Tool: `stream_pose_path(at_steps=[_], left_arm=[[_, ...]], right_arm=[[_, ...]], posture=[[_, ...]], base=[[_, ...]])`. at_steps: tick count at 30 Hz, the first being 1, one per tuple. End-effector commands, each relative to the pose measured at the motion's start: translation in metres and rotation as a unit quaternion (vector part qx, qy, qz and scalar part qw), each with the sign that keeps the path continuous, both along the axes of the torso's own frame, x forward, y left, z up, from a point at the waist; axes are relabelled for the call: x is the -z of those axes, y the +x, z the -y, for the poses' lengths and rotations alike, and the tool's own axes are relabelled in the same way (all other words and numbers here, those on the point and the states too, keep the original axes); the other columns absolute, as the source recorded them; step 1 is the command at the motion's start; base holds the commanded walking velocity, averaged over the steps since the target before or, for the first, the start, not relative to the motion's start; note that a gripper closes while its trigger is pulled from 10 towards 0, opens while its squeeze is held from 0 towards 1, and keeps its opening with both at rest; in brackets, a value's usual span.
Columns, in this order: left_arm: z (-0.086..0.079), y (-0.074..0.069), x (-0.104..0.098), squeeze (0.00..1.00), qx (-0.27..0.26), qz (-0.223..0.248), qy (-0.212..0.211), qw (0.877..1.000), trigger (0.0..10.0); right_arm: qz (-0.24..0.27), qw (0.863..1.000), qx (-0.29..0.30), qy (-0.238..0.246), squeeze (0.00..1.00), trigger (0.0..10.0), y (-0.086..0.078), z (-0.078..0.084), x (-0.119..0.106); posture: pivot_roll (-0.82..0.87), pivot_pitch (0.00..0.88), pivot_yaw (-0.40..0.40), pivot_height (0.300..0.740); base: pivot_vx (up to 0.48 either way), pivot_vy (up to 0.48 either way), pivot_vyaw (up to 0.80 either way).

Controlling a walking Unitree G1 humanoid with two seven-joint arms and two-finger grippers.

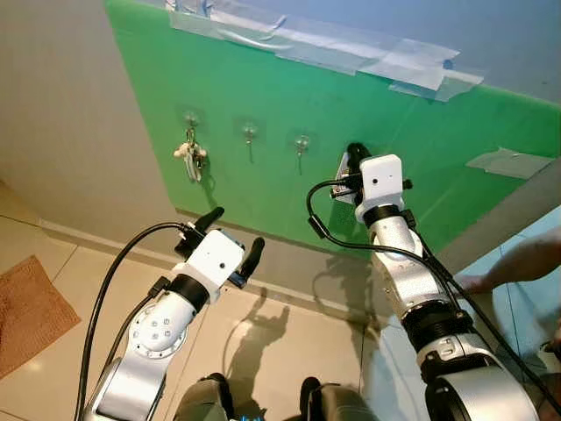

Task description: Setting the table

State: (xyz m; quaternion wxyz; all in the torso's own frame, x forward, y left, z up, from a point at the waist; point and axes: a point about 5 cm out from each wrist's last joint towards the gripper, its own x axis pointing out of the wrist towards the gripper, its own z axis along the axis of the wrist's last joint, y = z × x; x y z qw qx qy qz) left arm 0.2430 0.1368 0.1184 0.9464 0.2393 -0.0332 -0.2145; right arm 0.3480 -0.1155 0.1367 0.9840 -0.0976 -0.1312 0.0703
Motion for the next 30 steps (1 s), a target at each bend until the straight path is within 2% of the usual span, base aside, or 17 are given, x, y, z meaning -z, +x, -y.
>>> stream_pose_path(at_steps=[1,13,18,24,30], left_arm=[[0.001,-0.003,-0.001,0.00,0.001,0.005,0.003,1.000,10.0],[0.002,-0.002,-0.002,0.00,0.000,0.009,0.004,1.000,10.0],[0.003,-0.002,-0.002,0.00,-0.001,0.011,0.004,1.000,10.0],[0.002,-0.002,-0.003,0.00,-0.003,0.014,0.006,1.000,10.0],[0.002,-0.002,-0.004,0.00,-0.004,0.016,0.006,1.000,10.0]], right_arm=[[-0.024,0.999,0.017,0.013,0.00,10.0,-0.003,0.009,0.010],[0.014,1.000,0.016,-0.022,0.00,10.0,-0.007,0.009,0.003],[0.009,1.000,0.015,-0.021,0.00,10.0,-0.009,0.009,0.005],[-0.026,0.999,0.023,0.006,0.00,10.0,-0.008,0.010,0.015],[-0.029,0.999,0.013,0.001,0.00,10.0,-0.007,0.006,0.014]], posture=[[0.04,0.196,-0.066,0.740],[0.03,0.189,-0.063,0.740],[0.03,0.192,-0.063,0.740],[0.04,0.198,-0.061,0.740],[0.04,0.200,-0.060,0.740]], base=[[0.000,0.000,0.00],[0.000,0.000,0.00],[0.000,0.000,0.00],[0.000,0.000,0.00],[0.000,0.000,0.00]])
